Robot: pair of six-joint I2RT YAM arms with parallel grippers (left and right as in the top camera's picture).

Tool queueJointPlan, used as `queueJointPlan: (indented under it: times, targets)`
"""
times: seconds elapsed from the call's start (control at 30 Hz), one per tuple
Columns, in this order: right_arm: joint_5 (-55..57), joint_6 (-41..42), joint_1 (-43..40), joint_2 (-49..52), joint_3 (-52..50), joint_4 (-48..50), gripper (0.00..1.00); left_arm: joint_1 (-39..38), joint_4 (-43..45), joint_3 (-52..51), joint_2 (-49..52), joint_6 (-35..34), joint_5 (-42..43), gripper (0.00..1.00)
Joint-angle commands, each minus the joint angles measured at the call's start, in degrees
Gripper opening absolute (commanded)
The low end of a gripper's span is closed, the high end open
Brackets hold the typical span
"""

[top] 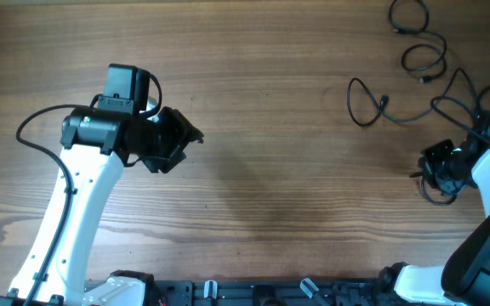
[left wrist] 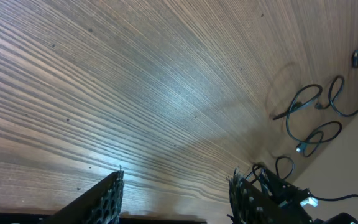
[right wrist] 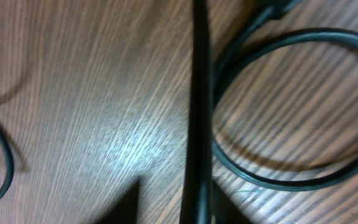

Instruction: Untangle cables

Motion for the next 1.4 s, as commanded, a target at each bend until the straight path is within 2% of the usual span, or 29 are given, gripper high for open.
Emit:
queueJointPlan:
  times: [0.0,0.03,0.2,0.37,0.47,0.5,0.53,0.67,0.8,0.87,0.93,1.03,1.17,1.37]
  targets:
    - [-4.02,-1.29,0.44,0.68,4.37,-2.08,0.89,-0.28,0.2,0.39,-0.09,0.33,-0.76,0.57]
    - [-4.0,-1.31,0.44,0.63,6.34,-3.78,0.93,-0.28,0.2,0.39,-0.09,0.33,-0.76,0.57]
    - [-3.98,-4.42,0.44,-0.5,17.49,-14.05,0.93,-0.28,0.85,0.39,-0.09,0.33,-0.76,0.58]
    - [-1.05,-5.86,0.44,-7.3,20.63,-20.37,0.91,-0.28,1.27,0.39,-0.09,0.33,-0.79,0.58]
    - [2.8,-5.86,0.46,-7.93,20.35,-21.9,0.69,-0.28,1.31,0.39,-0.09,0.33,-0.76,0.58]
    - [4.31,-5.81,0.44,-7.93,19.41,-22.4,0.56,-0.28,1.29,0.39,-0.09,0.35,-0.79,0.58]
    - [5.14,-5.81,0.44,-7.93,18.6,-22.4,0.53,-0.28,1.29,0.39,-0.09,0.33,-0.79,0.58]
    - [6.84,-5.64,0.44,-7.15,10.29,-18.95,0.54,-0.28,1.25,0.39,-0.09,0.35,-0.76,0.58]
    - [6.62,-5.64,0.44,-5.86,6.38,-16.04,0.56,-0.28,1.27,0.39,-0.09,0.33,-0.76,0.58]
    - [6.64,-5.64,0.44,-5.25,5.88,-14.51,0.49,-0.28,1.25,0.39,-0.09,0.35,-0.76,0.58]
    - [6.64,-5.14,0.44,-5.09,4.55,-11.41,0.47,-0.28,1.27,0.39,-0.09,0.33,-0.76,0.58]
    - [6.64,-2.12,0.44,-5.09,3.58,-9.7,0.29,-0.28,1.25,0.39,-0.09,0.33,-0.76,0.58]
    - [6.64,0.68,0.44,-5.09,3.58,-8.35,0.22,-0.28,1.25,0.39,-0.09,0.33,-0.76,0.58]
    - [6.67,10.62,0.44,-5.09,3.58,-7.56,0.04,-0.28,1.25,0.39,-0.09,0.35,-0.76,0.58]
